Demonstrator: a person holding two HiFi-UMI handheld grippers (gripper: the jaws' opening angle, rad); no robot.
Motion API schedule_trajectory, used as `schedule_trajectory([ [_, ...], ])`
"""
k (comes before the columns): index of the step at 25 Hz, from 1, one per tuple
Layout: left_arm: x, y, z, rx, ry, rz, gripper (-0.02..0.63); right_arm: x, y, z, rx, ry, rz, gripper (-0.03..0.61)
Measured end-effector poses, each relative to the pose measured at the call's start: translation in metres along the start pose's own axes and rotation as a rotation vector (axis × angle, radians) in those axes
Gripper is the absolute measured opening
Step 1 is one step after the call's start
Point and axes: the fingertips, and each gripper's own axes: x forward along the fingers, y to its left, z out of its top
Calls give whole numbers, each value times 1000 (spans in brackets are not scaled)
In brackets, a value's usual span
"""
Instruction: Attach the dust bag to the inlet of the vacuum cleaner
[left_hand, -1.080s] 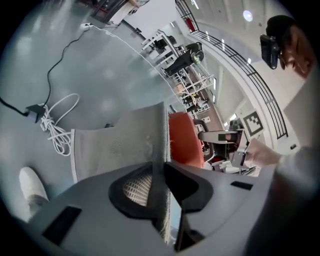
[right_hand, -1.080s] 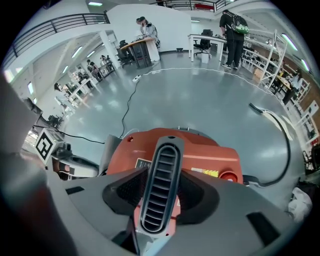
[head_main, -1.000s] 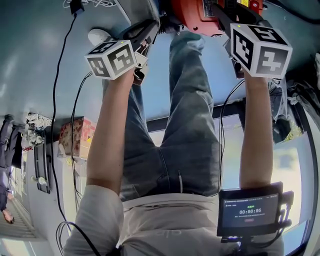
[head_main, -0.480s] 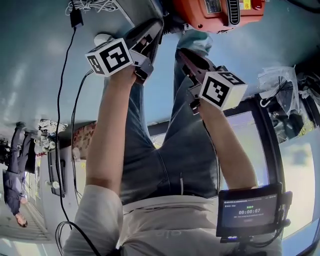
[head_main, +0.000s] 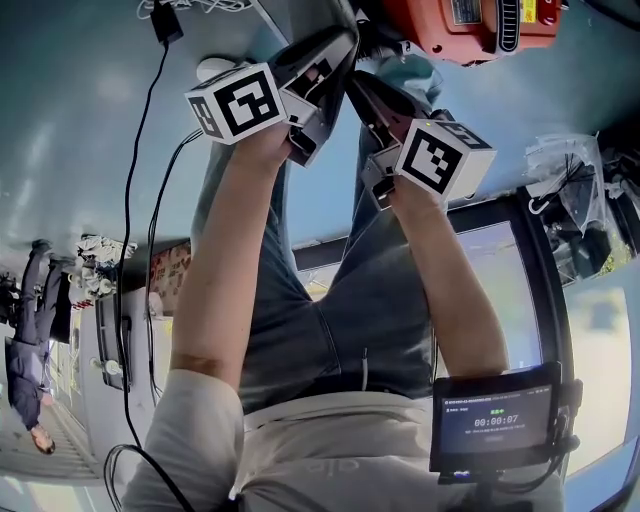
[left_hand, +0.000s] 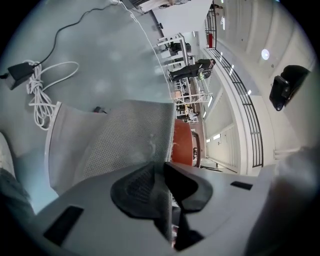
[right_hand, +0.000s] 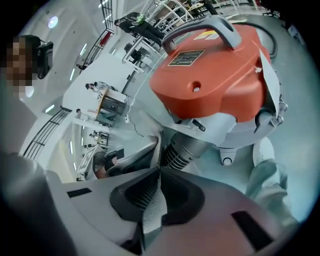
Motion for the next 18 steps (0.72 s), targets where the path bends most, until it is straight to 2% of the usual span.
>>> schedule_trajectory([
  [1,-1,0,0,-5,1,-6,72,-1,2,1,0,-8,-6,22],
  [5,-3,-1,1,-10,10,-22,72,-3,4,1,0,-10,-12,21],
  [10,-2,5,-3,10,24,-5,72,7,3,-3,-75,87,24,23],
  [13,0,4,-3,31,21,-22,72,21,9,-5,-78,124,71,26],
  [16,-12,5,0,19,59,5,72,15,2,-7,-115,119,-6,16],
  [18,-40,-3,11,35,97,39,72,7,-3,-7,-211,108,-80,14],
])
